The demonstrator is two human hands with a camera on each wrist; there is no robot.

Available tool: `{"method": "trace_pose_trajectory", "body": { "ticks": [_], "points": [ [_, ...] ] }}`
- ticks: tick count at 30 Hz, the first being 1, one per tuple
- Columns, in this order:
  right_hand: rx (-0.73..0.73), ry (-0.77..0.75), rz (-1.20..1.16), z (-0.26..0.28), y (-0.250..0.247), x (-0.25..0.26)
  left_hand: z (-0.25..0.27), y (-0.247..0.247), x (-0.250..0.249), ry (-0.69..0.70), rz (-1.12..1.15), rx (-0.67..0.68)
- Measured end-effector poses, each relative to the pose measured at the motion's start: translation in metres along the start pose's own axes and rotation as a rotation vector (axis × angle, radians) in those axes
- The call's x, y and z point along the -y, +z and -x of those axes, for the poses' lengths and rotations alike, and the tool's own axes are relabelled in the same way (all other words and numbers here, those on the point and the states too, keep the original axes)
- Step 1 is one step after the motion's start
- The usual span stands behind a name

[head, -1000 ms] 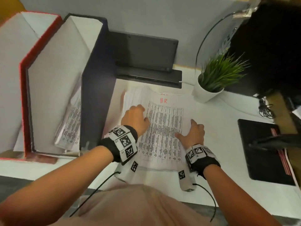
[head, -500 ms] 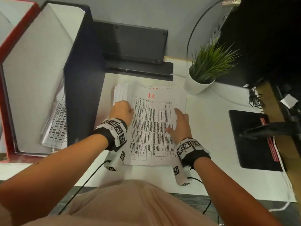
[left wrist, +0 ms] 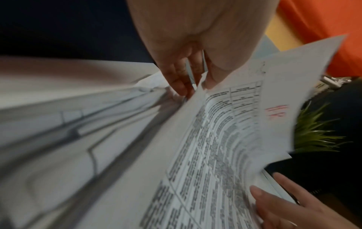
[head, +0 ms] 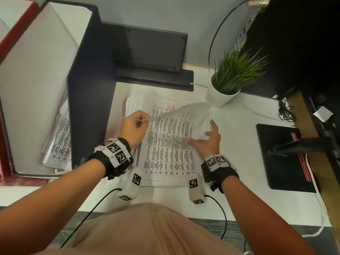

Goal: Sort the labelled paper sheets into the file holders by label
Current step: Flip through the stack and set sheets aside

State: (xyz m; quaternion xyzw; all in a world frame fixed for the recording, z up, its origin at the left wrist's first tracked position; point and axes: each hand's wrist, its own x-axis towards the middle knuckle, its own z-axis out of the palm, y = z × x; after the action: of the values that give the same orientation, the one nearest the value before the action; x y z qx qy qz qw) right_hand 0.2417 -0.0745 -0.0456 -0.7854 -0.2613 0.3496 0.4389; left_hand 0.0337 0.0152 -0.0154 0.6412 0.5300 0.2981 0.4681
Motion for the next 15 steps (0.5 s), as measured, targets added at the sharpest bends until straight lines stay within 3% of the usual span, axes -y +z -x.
{"method": "trace_pose_trajectory", "body": {
  "ticks": [7,9,12,15],
  "points": [
    [-0.061,0.002,-0.092,-0.003,-0.006,-0.009,-0.002,-0.007,-0.005,-0.046,0.018,0.031],
    [-0.030,-0.048,-0.110,-0.002,-0.009,-0.013,-0.009,-0.011,-0.007,-0.085,-0.041,-0.029],
    [0.030,-0.004,-0.279,-0.001,-0.013,-0.014,-0.023,-0.015,-0.009,-0.253,-0.100,-0.102],
    [0.038,0.010,-0.319,-0.002,-0.013,-0.017,-0.031,-0.020,-0.014,-0.410,-0.137,0.001]
  ]
}}
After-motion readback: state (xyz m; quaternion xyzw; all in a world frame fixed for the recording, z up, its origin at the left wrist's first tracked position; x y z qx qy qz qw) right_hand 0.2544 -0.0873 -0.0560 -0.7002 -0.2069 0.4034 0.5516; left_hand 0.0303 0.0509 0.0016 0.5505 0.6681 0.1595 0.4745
